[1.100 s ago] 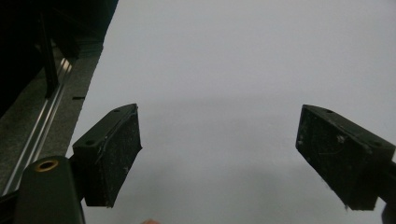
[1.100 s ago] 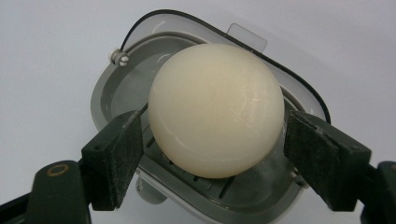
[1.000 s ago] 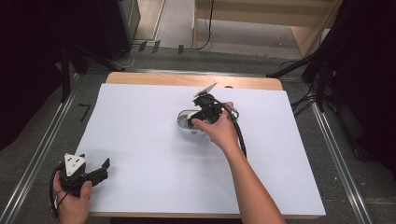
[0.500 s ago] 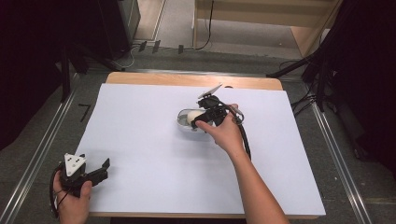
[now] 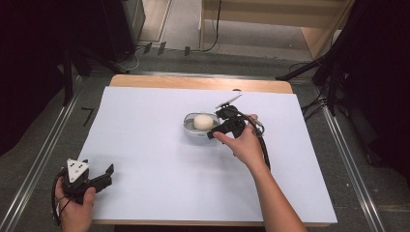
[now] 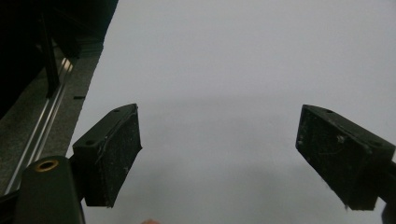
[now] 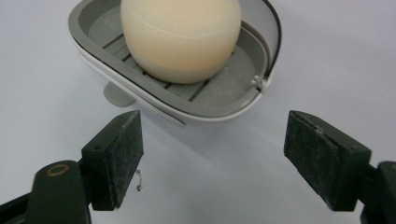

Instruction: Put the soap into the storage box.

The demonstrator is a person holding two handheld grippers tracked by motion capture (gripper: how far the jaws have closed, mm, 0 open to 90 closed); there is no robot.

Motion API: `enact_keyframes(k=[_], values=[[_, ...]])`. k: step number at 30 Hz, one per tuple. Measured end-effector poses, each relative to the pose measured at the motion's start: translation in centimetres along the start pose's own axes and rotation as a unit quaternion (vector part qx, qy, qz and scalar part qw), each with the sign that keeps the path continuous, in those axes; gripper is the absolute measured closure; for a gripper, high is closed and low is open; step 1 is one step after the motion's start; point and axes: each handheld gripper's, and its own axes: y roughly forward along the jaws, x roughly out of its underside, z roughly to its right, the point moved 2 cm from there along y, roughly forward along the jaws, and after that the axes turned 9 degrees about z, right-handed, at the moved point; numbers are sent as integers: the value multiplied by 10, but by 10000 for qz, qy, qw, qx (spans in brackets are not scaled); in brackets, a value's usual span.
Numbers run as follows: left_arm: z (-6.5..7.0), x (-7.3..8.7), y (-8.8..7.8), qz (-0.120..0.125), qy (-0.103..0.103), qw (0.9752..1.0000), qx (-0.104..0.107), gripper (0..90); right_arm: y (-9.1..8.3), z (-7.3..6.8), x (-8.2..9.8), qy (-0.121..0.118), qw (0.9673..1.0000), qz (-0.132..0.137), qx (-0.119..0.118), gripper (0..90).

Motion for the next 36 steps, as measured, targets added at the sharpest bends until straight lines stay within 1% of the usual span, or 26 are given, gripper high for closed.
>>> enact_keyframes(k=[4, 9, 14, 15, 17, 21, 26, 29, 30, 33, 34, 35, 36], values=[[0, 0, 0, -1, 0, 10000, -1, 150, -4, 5, 5, -1, 10000, 28, 9, 209], [0, 0, 0, -2, -1, 10000, -2, 150, -8, 14, 17, -7, 10000, 13, 71, 208], [0, 0, 0, -4, 1, 10000, -4, 150, -9, 19, 25, 18, 10000, 14, 96, 208], [0, 0, 0, -4, 2, 10000, -4, 150, -10, 22, 29, -17, 9999, 24, 108, 207], [0, 0, 0, -5, 2, 10000, -6, 150, -11, 23, 31, -62, 9999, 12, 112, 204], [0, 0, 0, -7, 2, 10000, -8, 150, -13, 26, 38, -66, 9999, 9, 150, 199], [0, 0, 0, -5, -8, 10000, -15, 150, -18, 32, 47, -50, 9999, 77, 109, 186], [0, 0, 0, -12, 3, 10000, -12, 150, -22, 36, 54, -95, 9998, 137, 86, 139], [0, 0, 0, -22, 6, 10000, -15, 149, -24, 38, 57, -146, 9997, 153, 84, 136], [0, 0, 0, -22, 6, 10000, -16, 150, -28, 41, 65, -116, 9995, 257, 123, 129], [0, 0, 0, -19, 5, 10000, -13, 150, -30, 43, 67, -118, 9994, 294, 123, 128], [0, 0, 0, -13, -2, 10000, -14, 150, -32, 44, 70, -62, 9994, 320, 124, 128], [0, 0, 0, -22, 9, 10000, -14, 149, -33, 46, 73, -76, 9993, 355, 109, 128]])
